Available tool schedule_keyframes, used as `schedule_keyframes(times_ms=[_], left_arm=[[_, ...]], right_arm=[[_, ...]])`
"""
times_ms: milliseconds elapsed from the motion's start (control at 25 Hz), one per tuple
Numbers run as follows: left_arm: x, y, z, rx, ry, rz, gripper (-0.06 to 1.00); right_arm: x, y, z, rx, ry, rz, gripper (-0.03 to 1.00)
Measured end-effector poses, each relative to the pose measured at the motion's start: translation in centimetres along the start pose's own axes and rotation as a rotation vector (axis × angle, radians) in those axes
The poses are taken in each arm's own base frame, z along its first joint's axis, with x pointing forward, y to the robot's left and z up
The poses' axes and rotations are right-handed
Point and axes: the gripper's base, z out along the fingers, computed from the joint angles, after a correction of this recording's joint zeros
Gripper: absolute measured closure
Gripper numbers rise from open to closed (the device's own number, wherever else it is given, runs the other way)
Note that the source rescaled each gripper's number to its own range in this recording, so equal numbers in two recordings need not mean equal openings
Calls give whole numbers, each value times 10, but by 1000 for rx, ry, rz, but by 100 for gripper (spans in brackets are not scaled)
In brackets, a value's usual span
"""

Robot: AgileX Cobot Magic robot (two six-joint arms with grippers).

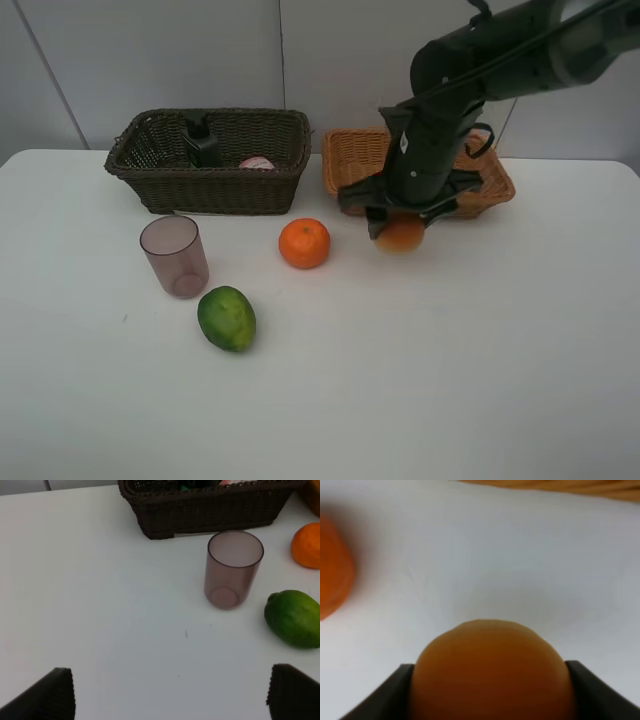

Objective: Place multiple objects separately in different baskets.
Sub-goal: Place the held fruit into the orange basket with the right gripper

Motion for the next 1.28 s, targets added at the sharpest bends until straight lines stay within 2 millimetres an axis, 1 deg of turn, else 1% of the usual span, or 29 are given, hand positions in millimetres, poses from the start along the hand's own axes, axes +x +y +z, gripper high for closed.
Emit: schedule_keyframes(times_ms=[80, 160, 200, 280, 400, 560, 720, 840, 1120, 1240, 1280], left_arm=[[0, 0, 0, 0, 0, 0, -5], [0, 0, 0, 0, 0, 0, -5], [0, 0, 0, 0, 0, 0, -5], [0, 0, 0, 0, 0, 0, -5], [0, 0, 0, 0, 0, 0, -5], [0, 0, 0, 0, 0, 0, -5], [0, 0, 0, 0, 0, 0, -5], [0, 0, 0, 0, 0, 0, -5], [0, 0, 0, 0, 0, 0, -5], [0, 0, 0, 0, 0, 0, -5], [0, 0, 0, 0, 0, 0, -5]], right_arm=[[-5, -1, -14, 5, -9, -36, 54], [-16, -3, -27, 3, -36, -56, 54], [-29, -7, -38, -1, -77, -48, 54], [-42, -15, -48, -2, -124, -27, 54], [-57, -32, -55, -8, -192, 21, 54], [-73, -57, -53, -6, -293, 64, 54], [-86, -73, -39, -13, -362, 96, 54], [-91, -79, -19, -9, -378, 93, 54], [-94, -76, 33, -6, -359, 77, 54], [-92, -75, 50, -5, -331, 74, 54], [-91, -74, 53, -5, -327, 74, 54]])
